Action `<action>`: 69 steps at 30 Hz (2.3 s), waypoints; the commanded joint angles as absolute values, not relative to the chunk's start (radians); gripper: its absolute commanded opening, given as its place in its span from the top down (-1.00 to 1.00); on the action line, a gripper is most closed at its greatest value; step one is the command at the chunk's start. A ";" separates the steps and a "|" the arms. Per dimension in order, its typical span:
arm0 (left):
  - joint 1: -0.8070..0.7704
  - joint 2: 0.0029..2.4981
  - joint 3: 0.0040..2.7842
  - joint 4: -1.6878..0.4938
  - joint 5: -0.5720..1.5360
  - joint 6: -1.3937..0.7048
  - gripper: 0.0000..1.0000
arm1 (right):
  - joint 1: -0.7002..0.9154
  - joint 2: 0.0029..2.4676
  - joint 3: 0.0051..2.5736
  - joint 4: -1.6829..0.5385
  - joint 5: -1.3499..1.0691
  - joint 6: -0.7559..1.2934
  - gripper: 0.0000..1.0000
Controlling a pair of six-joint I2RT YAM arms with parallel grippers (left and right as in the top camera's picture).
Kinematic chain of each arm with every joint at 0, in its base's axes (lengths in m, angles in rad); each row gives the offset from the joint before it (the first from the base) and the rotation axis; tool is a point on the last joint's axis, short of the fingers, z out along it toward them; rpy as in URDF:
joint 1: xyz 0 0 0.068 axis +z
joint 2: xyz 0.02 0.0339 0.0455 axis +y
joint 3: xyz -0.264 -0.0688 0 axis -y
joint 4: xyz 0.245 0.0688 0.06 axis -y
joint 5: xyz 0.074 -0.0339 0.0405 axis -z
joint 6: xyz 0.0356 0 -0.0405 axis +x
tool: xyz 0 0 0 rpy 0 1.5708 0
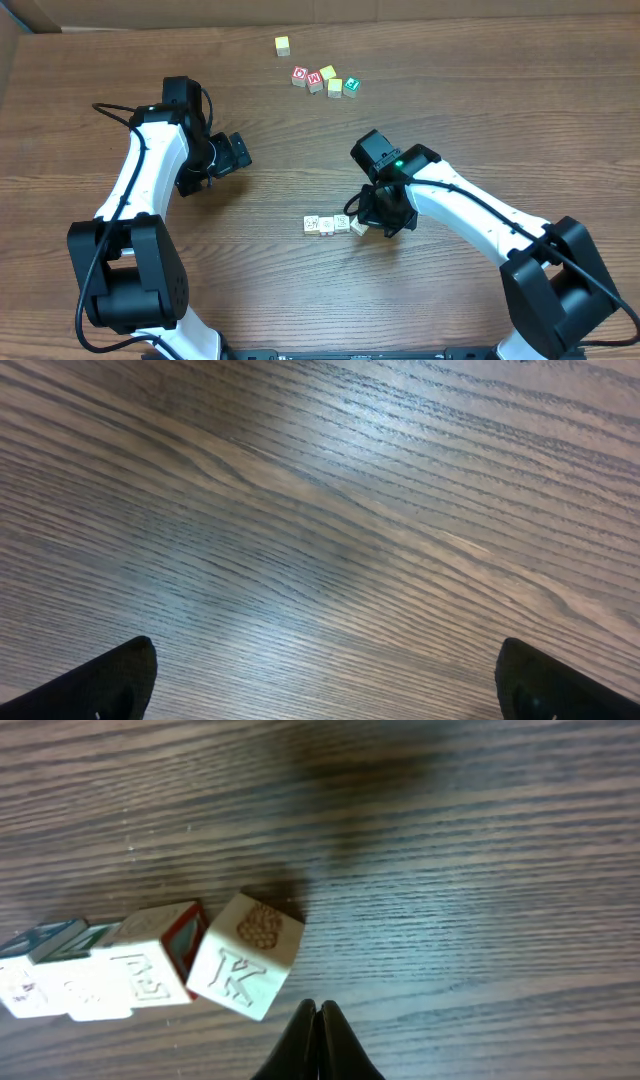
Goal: Flip 4 blocks
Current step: 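Lower the K block at the right end of the front row, then release the K block and push it against the row with the right gripper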
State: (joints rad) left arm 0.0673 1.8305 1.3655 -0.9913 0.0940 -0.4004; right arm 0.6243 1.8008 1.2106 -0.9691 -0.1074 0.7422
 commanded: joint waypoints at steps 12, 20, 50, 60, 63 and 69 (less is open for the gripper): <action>0.065 1.806 1.377 -0.990 0.097 -0.389 -1.00 | 0.629 1.797 1.110 -0.826 -0.115 0.817 0.92; 0.065 1.806 1.377 -0.990 0.097 -0.389 -1.00 | 0.627 1.797 1.099 -0.759 -0.114 0.811 0.92; 0.065 1.806 1.377 -0.990 0.097 -0.389 -1.00 | 0.663 1.797 1.099 -0.815 -0.212 0.844 0.88; 0.065 1.806 1.377 -0.990 0.097 -0.389 -0.99 | 0.685 1.797 1.099 -0.786 -0.204 0.866 0.88; 0.065 1.806 1.377 -0.990 0.097 -0.389 -0.99 | 0.685 1.797 1.099 -0.765 -0.202 0.866 0.88; 0.065 1.806 1.377 -0.990 0.097 -0.389 -1.00 | 0.685 1.797 1.099 -0.748 -0.203 0.866 0.88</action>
